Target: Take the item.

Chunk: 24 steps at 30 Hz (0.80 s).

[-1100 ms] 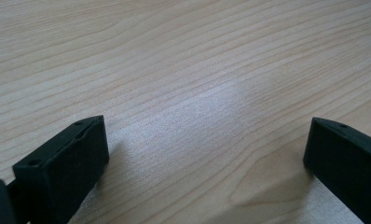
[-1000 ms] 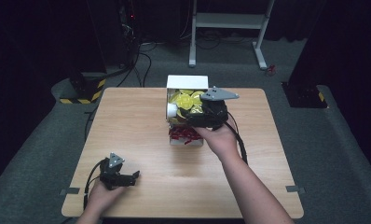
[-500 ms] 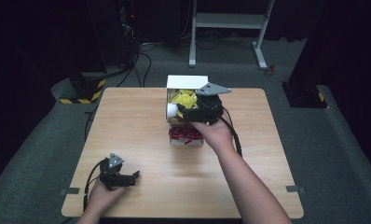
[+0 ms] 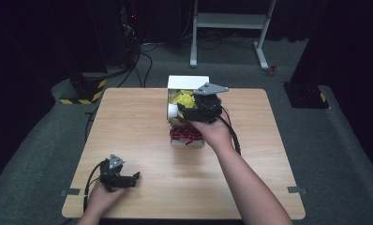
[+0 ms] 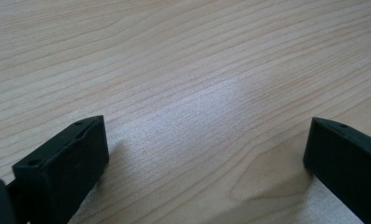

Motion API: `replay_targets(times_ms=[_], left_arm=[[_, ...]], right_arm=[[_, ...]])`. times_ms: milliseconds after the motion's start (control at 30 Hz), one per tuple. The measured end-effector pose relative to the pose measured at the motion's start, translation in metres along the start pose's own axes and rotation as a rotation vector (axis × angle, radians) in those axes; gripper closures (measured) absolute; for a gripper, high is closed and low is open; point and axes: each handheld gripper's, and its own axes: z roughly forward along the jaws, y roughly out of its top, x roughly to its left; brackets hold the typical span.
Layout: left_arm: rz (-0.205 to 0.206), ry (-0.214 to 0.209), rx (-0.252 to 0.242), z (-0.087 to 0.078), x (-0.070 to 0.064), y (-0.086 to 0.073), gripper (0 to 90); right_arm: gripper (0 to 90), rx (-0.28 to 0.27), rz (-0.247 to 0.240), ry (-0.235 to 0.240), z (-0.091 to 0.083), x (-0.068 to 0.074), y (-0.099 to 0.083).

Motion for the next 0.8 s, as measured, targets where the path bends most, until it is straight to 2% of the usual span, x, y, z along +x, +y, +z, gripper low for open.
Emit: replay_targets(times_ms=[200, 367, 600, 800], left_arm=[[0.000, 0.000, 0.000, 0.0000, 0.0000, 0.0000, 0.3], [0.006, 0.001, 0.000, 0.0002, 0.0004, 0.0004, 0.3], [0.010, 0.001, 0.000, 0.0005, 0.0006, 0.0008, 0.3], [0.011, 0.001, 0.000, 0.0005, 0.0007, 0.0008, 0.3]], right_arm=[[29.2, 0.003, -0.007, 0.007, 0.0024, 0.0031, 0.0007], [30.9, 0.029, -0.023, -0.008, 0.0062, 0.0062, 0.0012], [33.0, 0.033, -0.053, -0.029, 0.0077, 0.0073, 0.0011], [33.8, 0.037, -0.055, -0.037, 0.0093, 0.0083, 0.0016]])
